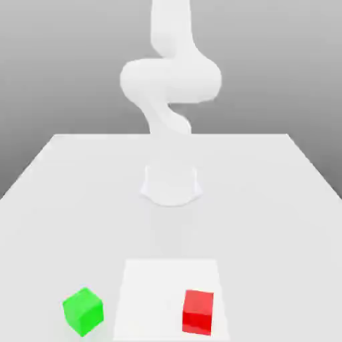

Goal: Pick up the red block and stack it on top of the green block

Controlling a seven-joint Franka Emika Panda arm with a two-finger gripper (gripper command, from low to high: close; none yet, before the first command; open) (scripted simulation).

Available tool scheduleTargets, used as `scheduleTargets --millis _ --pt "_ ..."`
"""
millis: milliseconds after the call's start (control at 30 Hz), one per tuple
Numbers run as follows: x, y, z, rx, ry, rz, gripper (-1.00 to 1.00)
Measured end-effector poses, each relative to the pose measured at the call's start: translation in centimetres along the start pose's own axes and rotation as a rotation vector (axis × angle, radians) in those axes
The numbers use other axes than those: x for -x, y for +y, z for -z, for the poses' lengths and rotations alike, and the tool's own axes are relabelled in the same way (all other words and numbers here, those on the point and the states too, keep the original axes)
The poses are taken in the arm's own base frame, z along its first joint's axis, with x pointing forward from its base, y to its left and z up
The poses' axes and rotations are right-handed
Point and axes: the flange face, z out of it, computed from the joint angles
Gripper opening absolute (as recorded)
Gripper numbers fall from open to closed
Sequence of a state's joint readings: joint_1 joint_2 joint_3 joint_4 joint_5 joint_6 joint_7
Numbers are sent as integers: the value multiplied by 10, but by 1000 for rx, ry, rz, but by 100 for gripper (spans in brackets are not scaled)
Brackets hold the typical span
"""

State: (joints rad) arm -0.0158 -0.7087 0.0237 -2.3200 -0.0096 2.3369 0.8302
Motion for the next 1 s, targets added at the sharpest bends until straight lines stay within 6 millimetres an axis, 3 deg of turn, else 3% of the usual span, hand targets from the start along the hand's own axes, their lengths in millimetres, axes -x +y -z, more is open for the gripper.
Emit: scheduleTargets --millis 233,500,667,800,967,1000 --pt "30 10 -143 178 -120 -31 0" --pt "93 57 -282 358 -270 -69 0" --pt "147 99 -351 460 -374 -95 0" --pt "195 137 -394 534 -457 -121 0" --pt "229 169 -441 549 -474 -128 0" --pt "233 173 -446 549 -474 -127 -100"
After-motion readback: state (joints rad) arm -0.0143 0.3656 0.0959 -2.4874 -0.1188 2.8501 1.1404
